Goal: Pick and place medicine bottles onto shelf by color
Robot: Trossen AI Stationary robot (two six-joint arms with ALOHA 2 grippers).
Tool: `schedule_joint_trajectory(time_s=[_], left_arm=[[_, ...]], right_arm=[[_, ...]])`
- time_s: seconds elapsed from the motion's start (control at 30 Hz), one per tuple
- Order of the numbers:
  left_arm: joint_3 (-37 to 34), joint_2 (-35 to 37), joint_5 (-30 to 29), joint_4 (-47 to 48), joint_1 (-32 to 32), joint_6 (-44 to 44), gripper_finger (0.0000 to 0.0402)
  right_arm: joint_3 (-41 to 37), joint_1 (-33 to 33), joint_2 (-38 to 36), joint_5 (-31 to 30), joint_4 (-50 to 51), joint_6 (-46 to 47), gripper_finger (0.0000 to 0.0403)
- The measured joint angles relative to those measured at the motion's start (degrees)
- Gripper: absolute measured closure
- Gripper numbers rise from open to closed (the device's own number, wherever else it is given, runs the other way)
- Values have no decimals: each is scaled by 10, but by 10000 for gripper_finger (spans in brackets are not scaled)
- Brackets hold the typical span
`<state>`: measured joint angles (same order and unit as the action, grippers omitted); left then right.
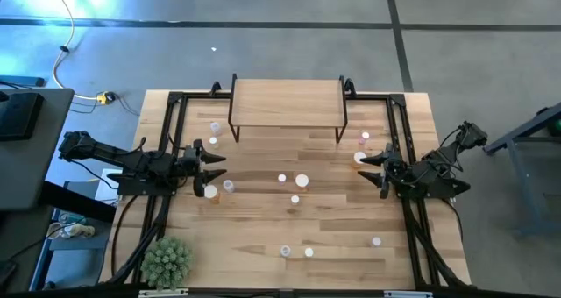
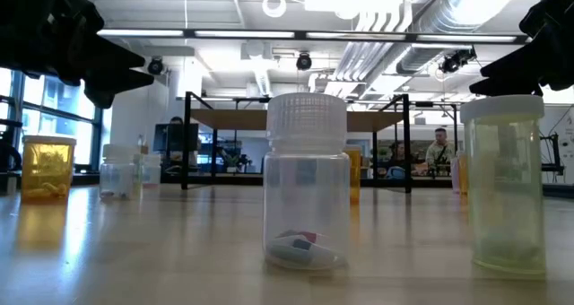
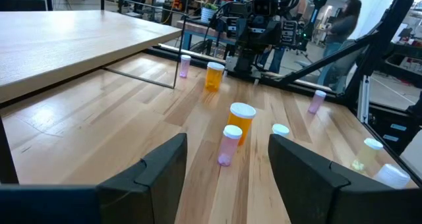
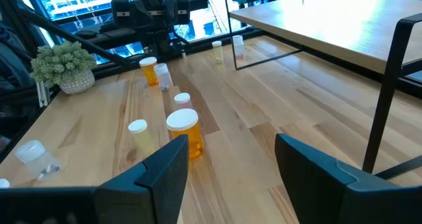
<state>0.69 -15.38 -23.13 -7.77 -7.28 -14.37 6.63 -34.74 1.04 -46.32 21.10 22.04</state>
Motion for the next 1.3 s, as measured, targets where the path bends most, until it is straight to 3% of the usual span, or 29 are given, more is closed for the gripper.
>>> schedule_joint_trajectory(time_s=[0.53, 0.8, 1.3], left_arm=[[0, 0, 0, 0, 0, 0, 200], [0, 0, 0, 0, 0, 0, 200], [0, 0, 0, 0, 0, 0, 200]], right_arm=[[0, 0, 0, 0, 0, -1, 185], [0, 0, 0, -1, 0, -89, 185], [0, 0, 0, -6, -4, -76, 185]])
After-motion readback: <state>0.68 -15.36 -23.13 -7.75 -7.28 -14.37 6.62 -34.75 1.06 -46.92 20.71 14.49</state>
